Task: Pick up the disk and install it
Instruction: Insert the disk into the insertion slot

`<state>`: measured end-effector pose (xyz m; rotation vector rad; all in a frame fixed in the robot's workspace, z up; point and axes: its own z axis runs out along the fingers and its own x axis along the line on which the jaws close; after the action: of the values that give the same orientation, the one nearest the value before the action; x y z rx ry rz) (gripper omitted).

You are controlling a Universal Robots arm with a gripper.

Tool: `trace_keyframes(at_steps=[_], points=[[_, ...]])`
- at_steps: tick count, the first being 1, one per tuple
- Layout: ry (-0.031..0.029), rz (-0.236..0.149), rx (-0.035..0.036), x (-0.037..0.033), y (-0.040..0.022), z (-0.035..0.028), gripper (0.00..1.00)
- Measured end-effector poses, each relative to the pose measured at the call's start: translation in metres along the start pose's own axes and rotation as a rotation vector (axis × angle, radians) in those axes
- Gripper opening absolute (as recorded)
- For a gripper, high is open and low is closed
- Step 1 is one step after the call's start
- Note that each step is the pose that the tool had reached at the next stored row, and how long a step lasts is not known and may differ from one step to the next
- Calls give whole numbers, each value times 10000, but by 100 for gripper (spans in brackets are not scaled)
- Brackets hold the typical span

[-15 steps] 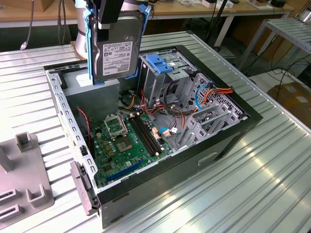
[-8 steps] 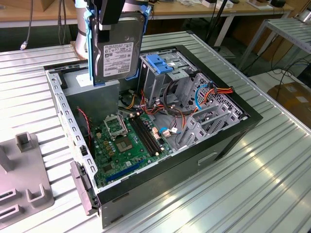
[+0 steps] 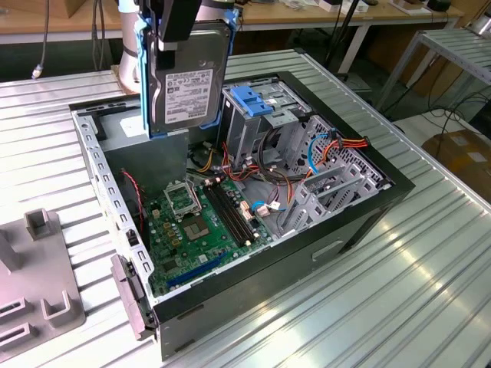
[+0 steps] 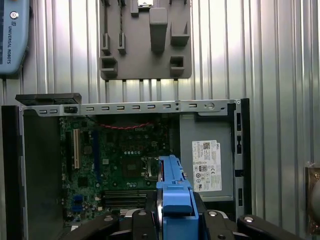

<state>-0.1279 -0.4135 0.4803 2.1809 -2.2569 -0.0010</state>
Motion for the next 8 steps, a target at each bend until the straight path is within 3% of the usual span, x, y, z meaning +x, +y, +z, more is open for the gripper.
trace_keyframes(at_steps=[8], points=[[0, 1, 0, 169, -6, 0, 37]])
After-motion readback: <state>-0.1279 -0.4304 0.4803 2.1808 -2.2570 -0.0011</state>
